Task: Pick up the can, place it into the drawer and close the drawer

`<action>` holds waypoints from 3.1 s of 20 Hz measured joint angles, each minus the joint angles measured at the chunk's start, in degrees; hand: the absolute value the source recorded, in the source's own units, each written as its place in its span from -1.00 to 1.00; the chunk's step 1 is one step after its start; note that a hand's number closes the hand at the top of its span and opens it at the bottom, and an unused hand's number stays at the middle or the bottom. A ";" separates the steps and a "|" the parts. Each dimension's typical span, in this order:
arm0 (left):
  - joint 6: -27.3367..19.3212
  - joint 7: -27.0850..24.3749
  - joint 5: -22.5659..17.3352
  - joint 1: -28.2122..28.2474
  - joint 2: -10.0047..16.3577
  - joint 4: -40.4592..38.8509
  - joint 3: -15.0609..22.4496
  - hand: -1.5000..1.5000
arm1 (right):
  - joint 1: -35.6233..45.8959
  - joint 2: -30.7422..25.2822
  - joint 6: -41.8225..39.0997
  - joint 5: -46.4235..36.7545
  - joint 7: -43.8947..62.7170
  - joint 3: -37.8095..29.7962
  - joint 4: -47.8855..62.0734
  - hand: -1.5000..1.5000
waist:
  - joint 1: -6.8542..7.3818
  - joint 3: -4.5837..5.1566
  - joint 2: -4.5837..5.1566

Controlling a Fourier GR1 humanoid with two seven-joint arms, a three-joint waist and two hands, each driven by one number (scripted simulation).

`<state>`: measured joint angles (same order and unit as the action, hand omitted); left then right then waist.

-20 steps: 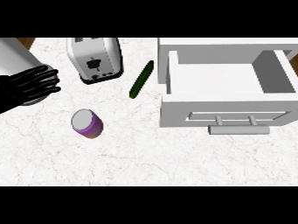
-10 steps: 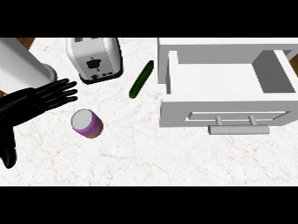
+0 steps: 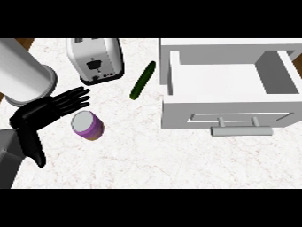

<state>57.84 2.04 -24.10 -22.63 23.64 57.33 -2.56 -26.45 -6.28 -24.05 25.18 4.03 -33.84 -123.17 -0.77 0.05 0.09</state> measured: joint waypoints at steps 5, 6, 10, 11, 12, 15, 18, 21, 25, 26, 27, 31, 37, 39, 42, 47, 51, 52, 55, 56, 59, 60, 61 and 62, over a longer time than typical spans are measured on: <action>-1.95 -9.51 10.95 -2.59 -1.18 -8.42 -1.66 -1.00 | 0.60 -0.09 -0.76 0.95 1.43 -0.59 -0.59 -1.00 | -0.52 0.06 0.22; -2.23 -10.79 12.39 -3.48 -0.88 -10.23 -1.89 -1.00 | 0.52 -0.14 -0.82 1.65 1.80 -1.18 -0.91 -1.00 | -0.56 0.06 0.22; -4.53 -16.99 18.77 -5.93 -0.58 -17.29 -1.45 -1.00 | 2.32 -0.50 -0.85 1.67 2.60 -1.41 -0.22 -1.00 | -0.73 0.08 0.34; -5.04 -18.49 20.13 -6.27 -0.20 -18.84 -1.18 -1.00 | 2.49 -0.52 -1.09 1.55 2.64 -1.42 0.02 -1.00 | -0.79 0.09 0.37; -5.72 -19.81 21.39 -6.77 -0.09 -20.48 -0.86 -1.00 | 2.33 -0.25 -1.17 1.64 2.84 -1.33 -0.47 -1.00 | -0.96 0.10 0.42; -7.65 -23.26 24.38 -7.69 -0.05 -24.18 0.24 -1.00 | 2.18 0.04 -2.06 1.55 2.36 -1.73 -0.14 -1.00 | -1.12 0.12 0.47; -9.50 -26.39 26.82 -8.15 0.00 -27.32 1.52 -1.00 | 2.47 -0.01 -1.82 2.04 3.06 -1.98 -0.94 -1.00 | -1.40 0.15 0.60; -11.44 -28.55 28.36 -8.51 -1.03 -30.18 2.55 -1.00 | 2.21 0.49 -2.02 1.96 3.19 -2.10 -1.43 -1.00 | -1.51 0.17 0.64; -12.66 -30.74 29.63 -9.15 -1.52 -33.44 3.57 -1.00 | 2.68 -0.04 -2.62 2.69 3.09 -2.89 -0.47 -1.00 | -1.61 0.19 0.71; -12.97 -30.85 29.71 -9.65 -1.91 -34.26 3.68 -1.00 | 2.31 0.43 -2.87 2.54 2.92 -2.75 -0.74 -1.00 | -1.79 0.20 0.74; -13.28 -31.19 29.97 -9.86 -2.26 -34.76 3.96 -1.00 | 2.23 0.57 -2.67 2.82 3.31 -2.79 -1.09 -1.00 | -1.76 0.17 0.70; -14.33 -32.93 30.81 -10.30 -2.66 -36.26 4.85 -1.00 | 2.40 0.99 -2.71 2.53 3.80 -2.44 -1.50 -1.00 | -1.58 0.06 0.57; -13.93 -32.42 29.76 -10.92 -4.10 -39.43 4.57 1.00 | 1.14 1.02 -3.53 4.07 4.34 -3.41 -2.57 -1.00 | -1.81 0.10 0.59; -13.74 -31.79 29.22 -11.61 -5.27 -40.17 4.36 1.00 | 0.96 1.31 -3.76 3.91 4.41 -3.34 -2.48 -1.00 | -1.81 0.09 0.58; -11.83 -29.79 28.43 -12.92 -6.07 -41.02 4.30 1.00 | 0.69 1.26 -3.76 4.90 5.17 -3.56 -3.01 -1.00 | -1.76 0.10 0.58; -8.79 -27.67 27.42 -13.55 -7.73 -39.85 4.95 1.00 | 0.99 1.71 -3.29 4.90 6.06 -3.24 -3.62 -1.00 | -1.17 0.13 0.47; -7.35 -25.87 24.90 -13.96 -8.38 -38.03 4.02 1.00 | -0.56 3.23 -3.91 4.61 5.64 -3.40 -4.49 -1.00 | -0.88 0.09 0.23; -9.07 -25.77 23.58 -13.69 -8.86 -37.92 2.69 1.00 | -0.62 3.20 -3.58 4.63 6.01 -3.58 -4.86 -1.00 | -0.62 0.08 0.18; -17.78 -26.53 18.45 -12.22 -10.42 -38.13 -3.23 1.00 | -0.82 3.19 -2.99 5.04 6.15 -4.49 -5.03 -1.00 | 0.64 0.03 -0.16; -21.12 -27.49 16.58 -11.54 -10.58 -38.18 -5.56 1.00 | -1.14 3.34 -2.86 5.14 6.24 -4.73 -5.27 -1.00 | 1.15 0.01 -0.32; -29.70 -30.52 12.23 -10.55 -12.25 -37.18 -10.83 1.00 | -1.87 3.77 -2.92 5.44 6.04 -5.39 -5.16 -1.00 | 1.67 -0.08 -0.61; -32.38 -31.24 11.45 -10.27 -13.40 -36.42 -11.71 1.00 | -1.94 3.60 -2.72 5.71 6.44 -5.59 -5.72 -1.00 | 1.68 -0.11 -0.64; -34.69 -31.28 10.72 -10.11 -14.67 -35.20 -12.28 1.00 | -2.21 4.02 -2.89 5.65 6.35 -5.53 -6.15 -1.00 | 1.80 -0.13 -0.74; -36.74 -31.01 10.06 -10.10 -15.52 -33.61 -12.72 1.00 | -2.76 4.50 -2.94 5.58 6.44 -5.38 -6.81 -1.00 | 1.82 -0.14 -0.80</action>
<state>21.10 -28.96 -14.03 -32.73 8.12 23.72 -15.28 -29.21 -1.78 -26.98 30.76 10.48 -39.22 -129.98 1.06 -0.09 -0.71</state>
